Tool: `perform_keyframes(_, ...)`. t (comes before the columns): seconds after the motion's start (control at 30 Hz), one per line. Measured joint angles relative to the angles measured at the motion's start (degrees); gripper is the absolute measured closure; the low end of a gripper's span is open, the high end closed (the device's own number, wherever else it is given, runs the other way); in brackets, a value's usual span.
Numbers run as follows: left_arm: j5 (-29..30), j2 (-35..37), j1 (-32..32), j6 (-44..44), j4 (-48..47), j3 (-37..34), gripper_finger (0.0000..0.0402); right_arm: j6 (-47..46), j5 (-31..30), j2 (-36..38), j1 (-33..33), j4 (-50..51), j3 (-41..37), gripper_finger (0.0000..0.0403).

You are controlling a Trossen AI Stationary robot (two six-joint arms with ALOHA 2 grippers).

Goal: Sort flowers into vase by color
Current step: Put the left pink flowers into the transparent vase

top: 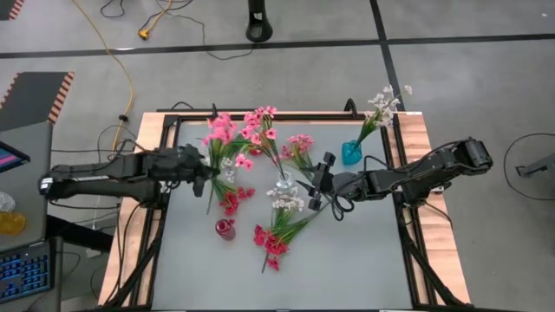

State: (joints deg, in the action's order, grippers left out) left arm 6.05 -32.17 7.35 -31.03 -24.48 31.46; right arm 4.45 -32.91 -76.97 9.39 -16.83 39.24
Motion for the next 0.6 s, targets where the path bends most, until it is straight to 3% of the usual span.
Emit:
perform_keyframes(0.27,7.3,-0.6,0.0,12.6,19.1,0.0,0.04,0.0,0.0,0.0,0.0,-0.1,0.0,0.0188)
perform_keyframes(0.43,7.1,-3.8,0.0,18.0,29.6,0.0,0.04,0.0,0.0,0.0,-0.1,-0.3,0.0,0.0188)
perform_keyframes(0.6,3.2,-5.7,-0.2,22.2,34.3,0.0,0.04,0.0,0.0,0.0,-0.2,-0.4,0.0,0.0188)
